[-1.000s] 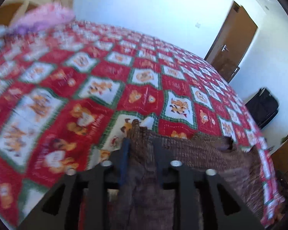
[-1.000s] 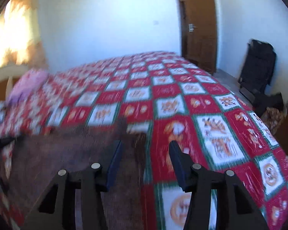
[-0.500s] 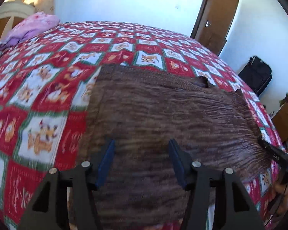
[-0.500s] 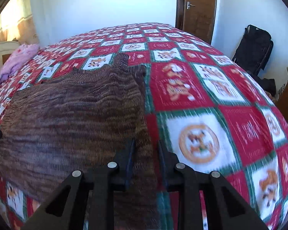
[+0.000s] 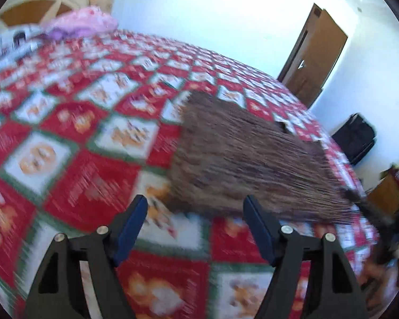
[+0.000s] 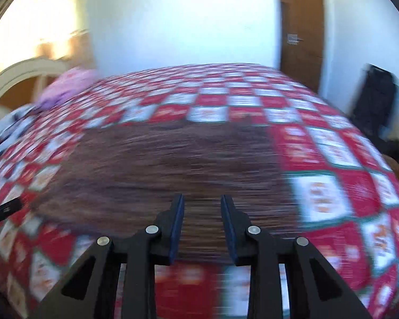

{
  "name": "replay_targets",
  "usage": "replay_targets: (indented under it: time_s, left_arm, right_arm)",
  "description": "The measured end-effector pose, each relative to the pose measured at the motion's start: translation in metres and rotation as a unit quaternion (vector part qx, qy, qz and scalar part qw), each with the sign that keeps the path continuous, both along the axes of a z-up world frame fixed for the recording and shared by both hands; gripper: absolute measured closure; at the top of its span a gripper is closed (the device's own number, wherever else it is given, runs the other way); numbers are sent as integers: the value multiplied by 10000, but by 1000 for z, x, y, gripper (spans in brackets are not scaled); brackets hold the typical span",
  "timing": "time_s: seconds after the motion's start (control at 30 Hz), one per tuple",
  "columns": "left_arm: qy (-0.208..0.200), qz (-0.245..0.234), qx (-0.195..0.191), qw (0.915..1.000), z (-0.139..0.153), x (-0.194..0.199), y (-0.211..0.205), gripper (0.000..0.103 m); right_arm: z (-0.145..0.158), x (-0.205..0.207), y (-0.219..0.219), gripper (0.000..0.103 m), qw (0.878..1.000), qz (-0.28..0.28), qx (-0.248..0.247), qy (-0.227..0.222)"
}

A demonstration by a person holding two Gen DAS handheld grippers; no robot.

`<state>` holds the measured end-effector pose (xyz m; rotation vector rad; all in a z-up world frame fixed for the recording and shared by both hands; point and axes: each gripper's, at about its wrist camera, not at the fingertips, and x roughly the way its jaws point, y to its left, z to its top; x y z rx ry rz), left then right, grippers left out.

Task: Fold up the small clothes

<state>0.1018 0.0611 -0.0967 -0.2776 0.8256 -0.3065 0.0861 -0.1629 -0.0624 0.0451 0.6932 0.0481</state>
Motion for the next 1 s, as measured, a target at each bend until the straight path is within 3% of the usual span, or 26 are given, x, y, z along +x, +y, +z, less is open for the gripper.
replay_targets:
  time_s: [0.1, 0.2, 0.23, 0.4, 0.6, 0.7, 0.8, 0.9, 1.0]
  left_arm:
    - [325, -54, -285, 9991, -10, -5, -8, 27]
    - [525, 19, -476, 9975, -20, -6, -11, 27]
    - [581, 62, -497, 9971, -22, -4, -12, 27]
    - [528, 399, -600, 9960, -25, 19, -19, 27]
    - [658, 924, -1407, 9835, -26, 40, -3, 27]
    - [639, 1095, -1446, 9813, -24, 46, -4, 27]
    - [292, 1169, -1320, 9839, -15, 41, -10, 27]
    - [574, 1311, -1379, 9801, -32, 40, -7, 27]
    - [405, 1350, -1501, 9786, -35, 25, -1, 27]
  right_arm:
    - [-18, 12, 31, 73, 9993, 289, -113, 213]
    - [-49, 20, 35, 73, 9972, 330, 39, 668]
    - [-52, 16, 33, 73, 9983, 341, 88, 475]
    - [-54, 9, 39, 73, 9987, 342, -33, 389]
    - [-55, 7, 31, 73, 9987, 370, 154, 313]
    - [-54, 7, 27, 73, 9983, 397, 311, 280]
    - [-55, 6, 27, 73, 9982, 407, 345, 258]
    - [-55, 5, 27, 72, 9982, 412, 368, 242]
    - [-55, 5, 25, 72, 9979, 421, 443, 232]
